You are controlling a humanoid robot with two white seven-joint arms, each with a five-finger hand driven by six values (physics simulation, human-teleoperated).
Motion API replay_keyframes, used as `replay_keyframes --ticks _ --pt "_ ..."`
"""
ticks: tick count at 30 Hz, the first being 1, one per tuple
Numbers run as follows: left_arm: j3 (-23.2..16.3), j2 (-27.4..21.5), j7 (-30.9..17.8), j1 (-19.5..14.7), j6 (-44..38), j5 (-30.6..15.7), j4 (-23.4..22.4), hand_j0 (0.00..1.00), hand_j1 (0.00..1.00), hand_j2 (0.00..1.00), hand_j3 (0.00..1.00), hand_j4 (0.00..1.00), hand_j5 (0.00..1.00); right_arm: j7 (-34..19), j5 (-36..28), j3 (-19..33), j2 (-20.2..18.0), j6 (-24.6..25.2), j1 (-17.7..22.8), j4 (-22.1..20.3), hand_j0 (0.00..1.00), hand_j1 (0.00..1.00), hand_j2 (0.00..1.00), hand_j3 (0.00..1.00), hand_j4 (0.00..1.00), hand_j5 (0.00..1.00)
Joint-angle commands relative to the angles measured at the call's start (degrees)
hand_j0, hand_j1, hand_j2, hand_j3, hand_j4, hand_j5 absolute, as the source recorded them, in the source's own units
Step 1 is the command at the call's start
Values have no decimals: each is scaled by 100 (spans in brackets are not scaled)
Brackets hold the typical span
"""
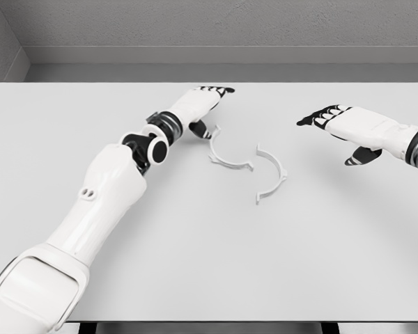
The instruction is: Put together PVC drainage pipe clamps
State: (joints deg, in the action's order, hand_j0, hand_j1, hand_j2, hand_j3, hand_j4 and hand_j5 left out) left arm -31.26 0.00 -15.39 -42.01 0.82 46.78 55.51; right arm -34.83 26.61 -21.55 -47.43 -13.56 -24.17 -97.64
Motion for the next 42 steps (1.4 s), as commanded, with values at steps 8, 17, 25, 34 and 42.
replay_keyframes --ticks 8,17,25,34,42 --pt "-328 0 28 -44 6 -178 30 100 100 100 100 100 100 2 -24 2 -12 2 9 -18 100 100 100 100 100 100" --pt "-644 0 300 -44 6 -283 153 100 100 100 100 100 100 2 -16 2 -12 11 0 8 100 100 100 100 100 100" --pt "-838 0 397 -44 68 -459 206 100 100 100 100 100 100 -15 -16 2 -3 11 0 0 100 100 100 100 100 100" --pt "-987 0 414 -44 68 -529 294 100 100 100 100 100 100 -15 -33 -7 -3 2 18 -18 100 100 100 100 100 100" --pt "-996 0 414 17 68 -529 399 100 100 100 100 100 100 -15 -33 -7 -3 2 18 -18 100 100 100 100 100 100"
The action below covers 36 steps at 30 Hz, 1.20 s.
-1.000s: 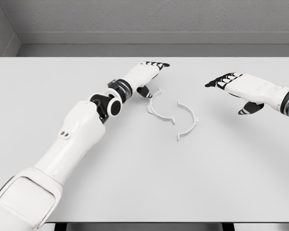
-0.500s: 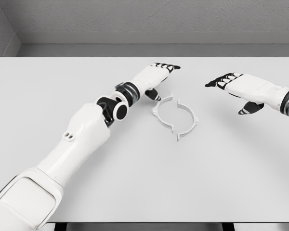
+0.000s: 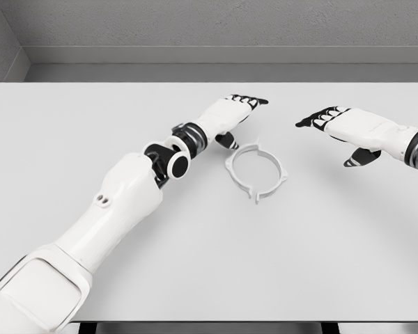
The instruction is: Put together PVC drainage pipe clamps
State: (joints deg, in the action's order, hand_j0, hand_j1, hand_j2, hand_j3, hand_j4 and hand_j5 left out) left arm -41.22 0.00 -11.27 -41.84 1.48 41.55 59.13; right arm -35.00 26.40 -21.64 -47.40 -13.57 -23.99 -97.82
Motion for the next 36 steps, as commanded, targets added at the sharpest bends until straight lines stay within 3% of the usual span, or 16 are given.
replay_keyframes --ticks 1,8,11,13,16,17,20,22,25,28,29,31,34,36 --pt "9 0 2 9 -7 3 90 100 100 100 100 100 100 2 -12 1 -6 12 0 0 100 100 100 100 100 100" --pt "220 0 2 62 -42 29 169 100 100 100 100 100 100 2 -12 1 -6 3 0 -9 100 100 100 100 100 100" --pt "624 0 -7 123 -60 38 494 100 100 100 100 100 100 2 -12 -7 -6 3 0 -9 100 100 100 100 100 100" --pt "1090 0 -7 132 -51 3 942 100 100 100 100 100 100 2 -12 1 -6 3 0 -17 100 100 100 100 100 100" --pt "2039 0 -16 518 -60 -6 2453 100 100 100 100 100 100 2 -12 -7 3 3 0 -18 100 100 100 100 100 100" --pt "2206 -184 -16 598 -60 -216 2735 100 100 100 100 100 100 2 -12 -7 3 3 0 -18 100 100 100 100 100 100" --pt "2505 -1309 -16 677 -60 -1491 2736 100 100 100 100 100 100 20 -12 -16 82 -6 -26 -17 100 100 100 100 100 100" --pt "2681 -1555 -24 756 -60 -1571 2727 100 100 100 100 100 100 11 -12 -25 91 -6 -141 -114 100 100 100 100 100 100" --pt "2760 -1854 -24 1160 -69 -1649 2771 100 100 100 100 100 100 29 -12 -69 266 -6 -141 -88 100 100 100 100 100 100" --pt "2769 -2662 -16 1617 -60 -2106 2973 100 100 100 100 100 100 11 -21 -78 627 -6 -272 -132 100 100 100 100 100 100" --pt "2769 -3040 -16 1801 -60 -2414 2973 100 100 100 100 100 100 11 -30 -78 653 -6 -264 -237 100 100 100 100 100 100" --pt "2918 -3436 -24 2065 124 -2546 3008 100 100 100 100 100 100 0 -232 -78 601 -155 -211 -316 100 100 100 100 100 100" --pt "3357 -3893 -59 2601 1819 -2564 2973 100 100 100 100 100 100 0 -689 -245 416 -480 -176 -334 100 100 100 100 100 100" --pt "3727 -4016 -103 2900 3234 -2537 2596 100 100 100 100 100 100 0 -891 -245 267 -612 -167 -334 100 100 100 100 100 100"
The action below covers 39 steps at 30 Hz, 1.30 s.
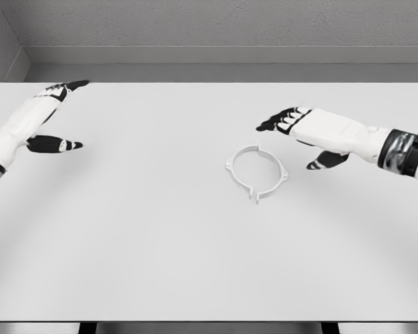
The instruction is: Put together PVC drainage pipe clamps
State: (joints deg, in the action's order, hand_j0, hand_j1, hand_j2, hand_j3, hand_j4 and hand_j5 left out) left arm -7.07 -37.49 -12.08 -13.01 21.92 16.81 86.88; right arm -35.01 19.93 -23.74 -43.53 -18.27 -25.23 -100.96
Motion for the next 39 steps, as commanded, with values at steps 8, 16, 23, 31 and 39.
replay_keyframes --ticks 8,16,23,31,39 --pt "663 -162 -242 0 1308 -3 -1402 100 100 100 100 100 100 1 -947 -43 -305 -98 237 -20 100 100 100 100 100 100" --pt "681 -171 -242 9 1308 6 -1393 100 100 100 100 100 100 1 -956 -465 -129 -230 281 -20 100 100 100 100 100 100" --pt "681 -171 -242 9 1308 6 -1385 100 100 100 100 100 100 1 -956 -492 -59 -634 273 -20 100 100 100 100 100 100" --pt "672 -162 -242 9 1308 6 -1385 100 100 100 100 100 100 1 -886 -500 231 -924 246 -20 100 100 100 100 100 100" --pt "663 -145 -242 9 1308 15 -1393 100 100 100 100 100 100 1 -332 -579 539 -889 211 24 100 100 100 100 100 100"
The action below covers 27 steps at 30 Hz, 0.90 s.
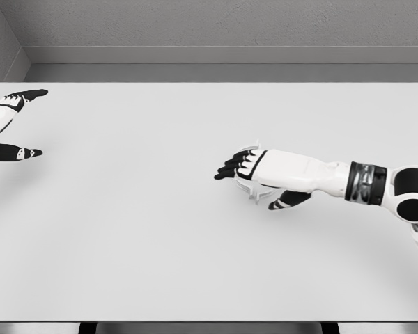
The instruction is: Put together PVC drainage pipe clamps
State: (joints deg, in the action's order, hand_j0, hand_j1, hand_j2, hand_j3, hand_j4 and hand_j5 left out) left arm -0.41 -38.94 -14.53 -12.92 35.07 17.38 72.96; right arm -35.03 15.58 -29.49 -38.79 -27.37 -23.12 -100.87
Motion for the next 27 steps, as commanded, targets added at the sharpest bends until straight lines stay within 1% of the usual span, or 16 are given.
replay_keyframes --ticks 1,4,7,10,12,17,19,27 --pt "-3 0 3 0 -7 -41 -2 100 100 100 100 100 100 3 173 -4 91 21 0 33 100 100 100 100 100 100" --pt "-3 0 3 0 -7 -41 -2 100 100 100 100 100 100 5 384 -4 214 21 -9 323 100 100 100 100 100 100" --pt "-20 0 3 0 -7 -41 7 100 100 100 100 100 100 3 481 -4 293 21 -26 455 100 100 100 100 100 100" --pt "-29 18 3 0 -7 -33 7 100 100 100 100 100 100 3 525 -4 310 30 -35 472 100 100 100 100 100 100" --pt "-29 18 3 0 -7 -33 16 100 100 100 100 100 100 3 648 -4 442 30 -35 534 100 100 100 100 100 100" --pt "-38 79 3 -9 -7 11 16 100 100 100 100 100 100 3 683 -4 495 21 -70 604 100 100 100 100 100 100" --pt "-38 79 3 -9 -7 11 25 100 100 100 100 100 100 5 876 -4 583 21 -79 701 100 100 100 100 100 100" --pt "-29 79 3 9 -7 11 51 100 100 100 100 100 100 5 999 -13 688 21 -114 920 100 100 100 100 100 100"
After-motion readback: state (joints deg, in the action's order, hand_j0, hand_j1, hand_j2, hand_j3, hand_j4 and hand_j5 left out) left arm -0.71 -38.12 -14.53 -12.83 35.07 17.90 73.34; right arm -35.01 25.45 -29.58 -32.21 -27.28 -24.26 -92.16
